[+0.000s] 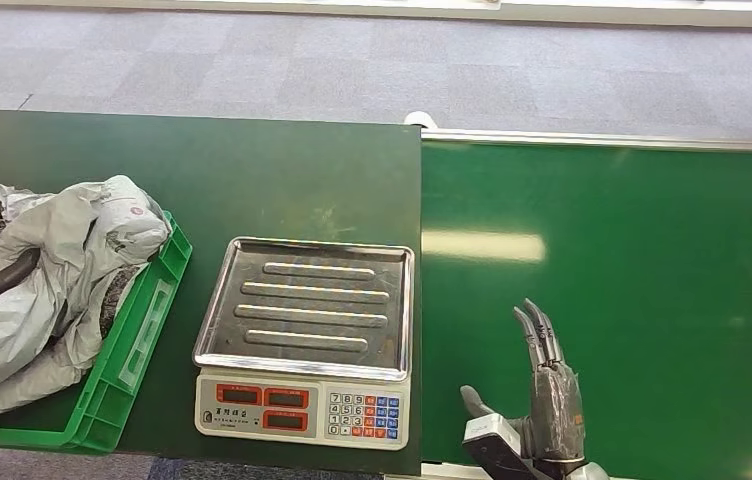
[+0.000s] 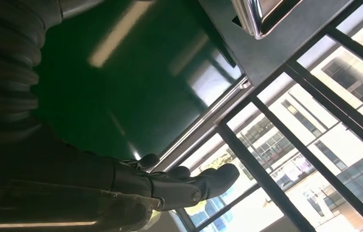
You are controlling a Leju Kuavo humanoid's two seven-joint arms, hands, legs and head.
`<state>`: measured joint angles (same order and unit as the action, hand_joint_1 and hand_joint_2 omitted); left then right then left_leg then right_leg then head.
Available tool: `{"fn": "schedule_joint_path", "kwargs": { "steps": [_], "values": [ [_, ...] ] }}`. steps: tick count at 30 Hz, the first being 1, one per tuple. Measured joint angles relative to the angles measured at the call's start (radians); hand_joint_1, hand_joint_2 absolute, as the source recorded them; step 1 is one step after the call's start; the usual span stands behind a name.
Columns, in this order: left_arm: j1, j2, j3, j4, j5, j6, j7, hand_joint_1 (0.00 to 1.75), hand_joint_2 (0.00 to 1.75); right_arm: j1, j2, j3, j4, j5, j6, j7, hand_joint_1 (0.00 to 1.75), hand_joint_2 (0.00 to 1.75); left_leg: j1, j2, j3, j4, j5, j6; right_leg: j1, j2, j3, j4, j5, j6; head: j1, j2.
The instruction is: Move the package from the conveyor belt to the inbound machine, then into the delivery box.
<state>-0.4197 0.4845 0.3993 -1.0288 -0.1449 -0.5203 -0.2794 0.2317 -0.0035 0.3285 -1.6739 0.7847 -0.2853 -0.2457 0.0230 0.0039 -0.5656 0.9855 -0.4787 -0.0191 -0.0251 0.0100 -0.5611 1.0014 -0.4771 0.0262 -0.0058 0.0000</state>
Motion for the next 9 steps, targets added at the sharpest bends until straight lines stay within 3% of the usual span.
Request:
{"fn": "schedule_joint_path", "kwargs": {
  "steps": [9],
  "values": [
    [0.004, -0.038, 0.092, -0.057, 0.178, 0.087, -0.005, 0.00, 1.75, -0.005, 0.022, -0.004, 0.000, 0.012, 0.019, -0.010, 0.00, 1.75, 0.000, 0.000, 0.000, 0.000, 0.000, 0.000, 0.000, 0.000, 0.000, 0.000, 0.000, 0.000, 0.000, 0.000]
  ]
}}
